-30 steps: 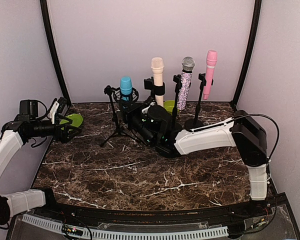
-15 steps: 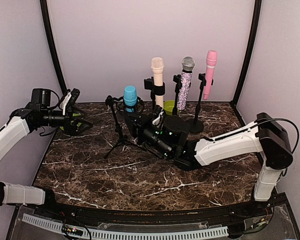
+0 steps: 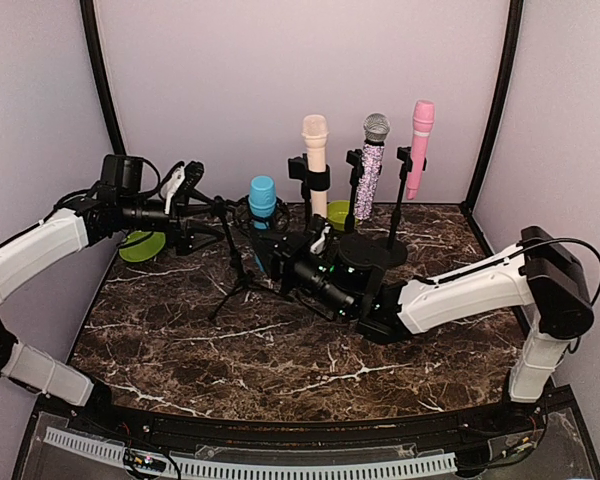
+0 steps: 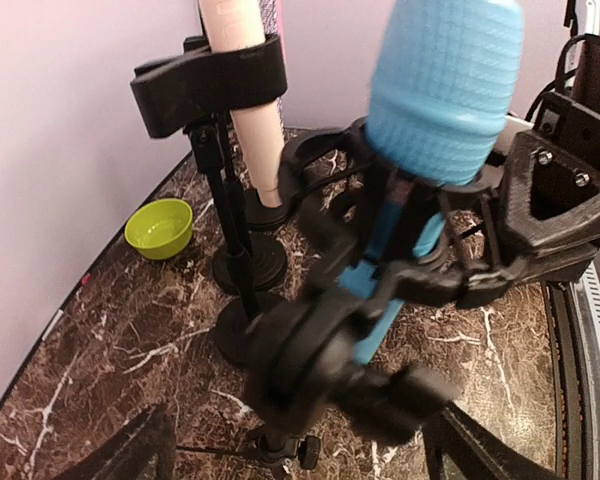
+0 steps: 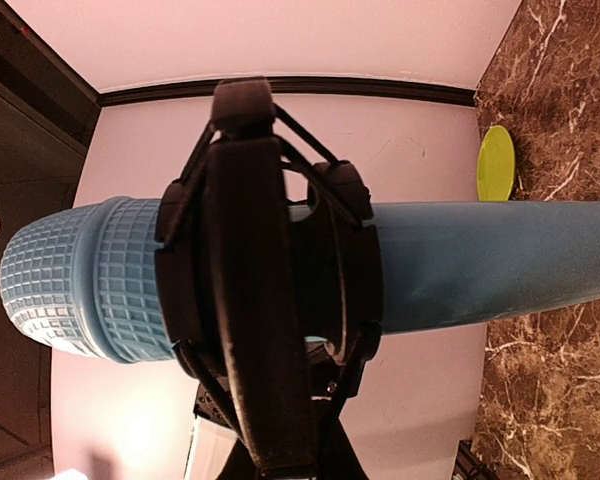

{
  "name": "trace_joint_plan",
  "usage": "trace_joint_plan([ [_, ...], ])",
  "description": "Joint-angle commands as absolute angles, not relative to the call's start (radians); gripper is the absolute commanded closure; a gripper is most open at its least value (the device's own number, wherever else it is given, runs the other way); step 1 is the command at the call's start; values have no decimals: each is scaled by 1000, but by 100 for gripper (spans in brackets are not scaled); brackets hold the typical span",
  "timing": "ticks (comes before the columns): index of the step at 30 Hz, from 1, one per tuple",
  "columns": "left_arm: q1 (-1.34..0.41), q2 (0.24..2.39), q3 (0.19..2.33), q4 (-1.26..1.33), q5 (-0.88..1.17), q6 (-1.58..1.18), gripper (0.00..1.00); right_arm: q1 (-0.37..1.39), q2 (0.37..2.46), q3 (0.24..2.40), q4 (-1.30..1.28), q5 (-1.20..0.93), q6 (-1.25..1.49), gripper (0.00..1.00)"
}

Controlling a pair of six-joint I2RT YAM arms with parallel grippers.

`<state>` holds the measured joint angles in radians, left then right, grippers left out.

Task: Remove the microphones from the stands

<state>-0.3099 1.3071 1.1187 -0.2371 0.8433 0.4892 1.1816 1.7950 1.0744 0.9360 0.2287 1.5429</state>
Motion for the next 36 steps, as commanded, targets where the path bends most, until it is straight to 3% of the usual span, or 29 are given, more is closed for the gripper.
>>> trace_joint_plan([
  [1,-340,1344,1166,-200,864,500,16,1175,1720,992,942,175,1552,100],
  [5,-378,1375,1173,-203,909,514,30,1159,1714,984,933,129,1555,100],
  [13,-413,1395,1242,-267,907,476,82,1141,1689,1026,836,34,1481,100],
  [15,-412,1368,1229,-271,898,460,91,1141,1671,1036,797,21,1443,100],
  [24,-415,1239,1169,-322,913,413,98,1160,1607,1084,551,-53,1287,100],
  [28,-418,1190,1143,-334,889,418,100,1161,1601,1043,536,-87,1311,95],
  [36,-421,1145,1055,-319,857,433,100,1137,1550,991,442,-153,1261,48],
])
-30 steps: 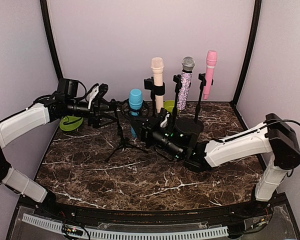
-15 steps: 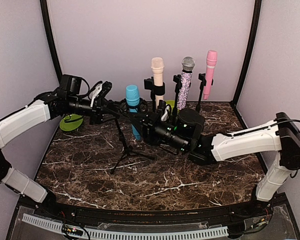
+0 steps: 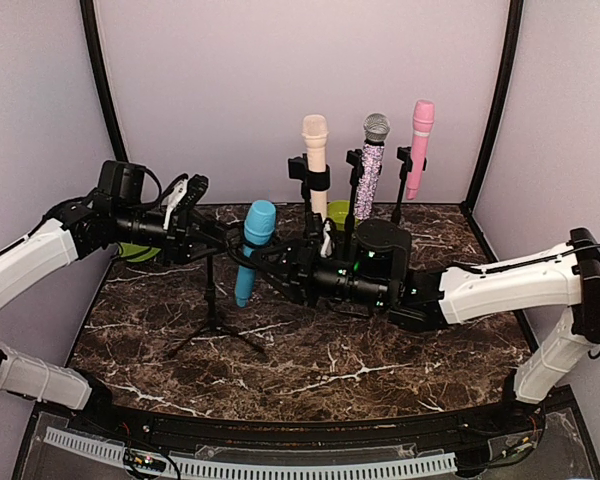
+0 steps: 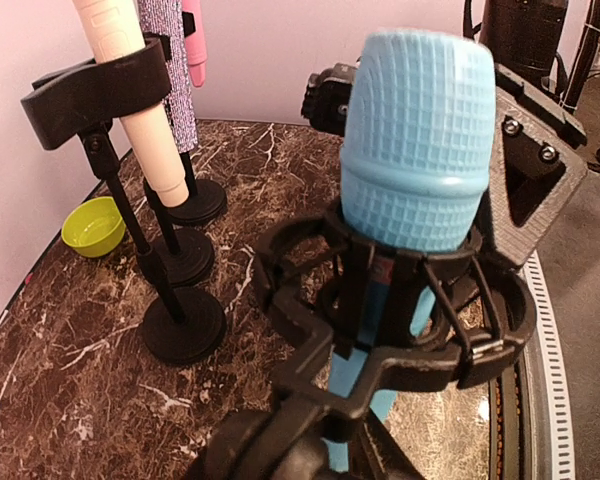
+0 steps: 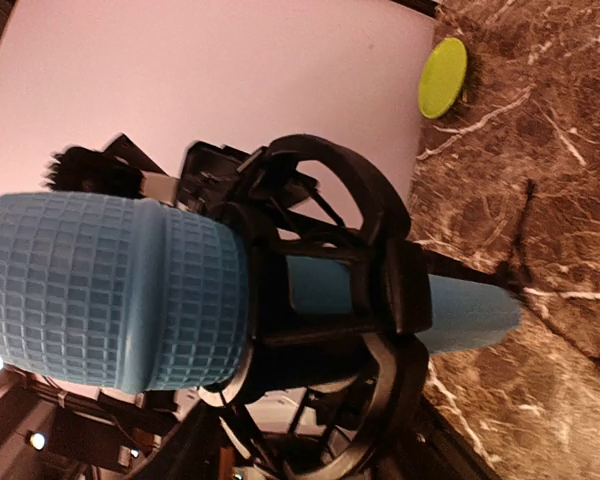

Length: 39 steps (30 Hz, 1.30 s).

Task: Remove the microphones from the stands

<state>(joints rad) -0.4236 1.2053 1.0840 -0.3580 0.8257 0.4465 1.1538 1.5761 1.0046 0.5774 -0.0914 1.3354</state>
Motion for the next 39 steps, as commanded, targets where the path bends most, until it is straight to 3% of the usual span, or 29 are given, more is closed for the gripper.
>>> trace_joint_plan([
  [1,-422,1146,1048,-315,851,431,100,1131,1545,995,409,-172,1238,45],
  [9,-424,1073,917,-220,826,372,100,1114,1381,968,103,-11,926,35],
  [13,-425,986,806,-38,792,278,100,1123,1323,992,118,64,742,35],
  [23,-425,1037,851,136,773,151,100,1175,1389,1210,137,75,333,21],
  [30,-430,1076,866,206,775,145,100,1173,1476,1330,109,93,224,21],
  [39,-446,1087,845,282,773,144,100,1158,1575,1403,132,107,221,29],
])
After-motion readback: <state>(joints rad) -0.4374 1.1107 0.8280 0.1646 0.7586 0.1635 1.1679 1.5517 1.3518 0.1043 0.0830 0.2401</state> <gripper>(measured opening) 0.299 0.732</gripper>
